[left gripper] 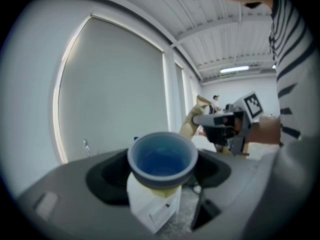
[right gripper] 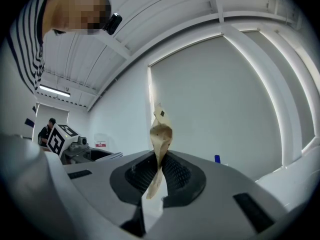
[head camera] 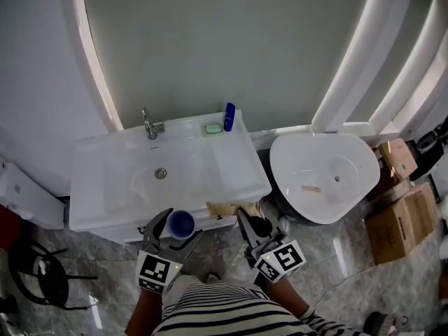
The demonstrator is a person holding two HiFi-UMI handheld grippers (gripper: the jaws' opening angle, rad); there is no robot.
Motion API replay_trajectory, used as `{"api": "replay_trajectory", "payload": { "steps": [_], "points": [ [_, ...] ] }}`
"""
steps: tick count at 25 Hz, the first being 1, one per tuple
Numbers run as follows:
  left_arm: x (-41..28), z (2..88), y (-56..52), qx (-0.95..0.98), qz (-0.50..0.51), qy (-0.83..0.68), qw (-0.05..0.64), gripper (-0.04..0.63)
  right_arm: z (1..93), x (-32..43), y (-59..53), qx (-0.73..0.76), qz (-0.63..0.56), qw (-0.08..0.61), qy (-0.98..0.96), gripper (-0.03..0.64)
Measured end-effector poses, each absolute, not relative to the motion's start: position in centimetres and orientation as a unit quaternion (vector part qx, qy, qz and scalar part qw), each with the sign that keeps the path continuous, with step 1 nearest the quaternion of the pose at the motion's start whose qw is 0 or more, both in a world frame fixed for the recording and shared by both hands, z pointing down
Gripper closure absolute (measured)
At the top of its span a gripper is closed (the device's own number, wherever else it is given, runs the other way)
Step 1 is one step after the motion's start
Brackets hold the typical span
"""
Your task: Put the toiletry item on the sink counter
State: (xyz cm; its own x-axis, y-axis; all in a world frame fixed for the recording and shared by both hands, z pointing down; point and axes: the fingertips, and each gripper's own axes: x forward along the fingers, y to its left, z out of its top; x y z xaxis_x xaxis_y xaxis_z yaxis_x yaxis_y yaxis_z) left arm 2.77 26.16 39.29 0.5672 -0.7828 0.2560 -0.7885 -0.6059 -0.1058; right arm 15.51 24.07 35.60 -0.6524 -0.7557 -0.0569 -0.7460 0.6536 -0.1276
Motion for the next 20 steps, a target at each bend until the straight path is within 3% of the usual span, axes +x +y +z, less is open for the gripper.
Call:
{"api": "replay_trajectory", "payload": {
  "steps": [20],
  "points": [
    [5.2,39.3,20.7,0.906,0.141,-0.398,-0.002,0.221,35.1,18.3,20.0,-0.45,-0.039,0.057,0.89,0.586]
  ]
}}
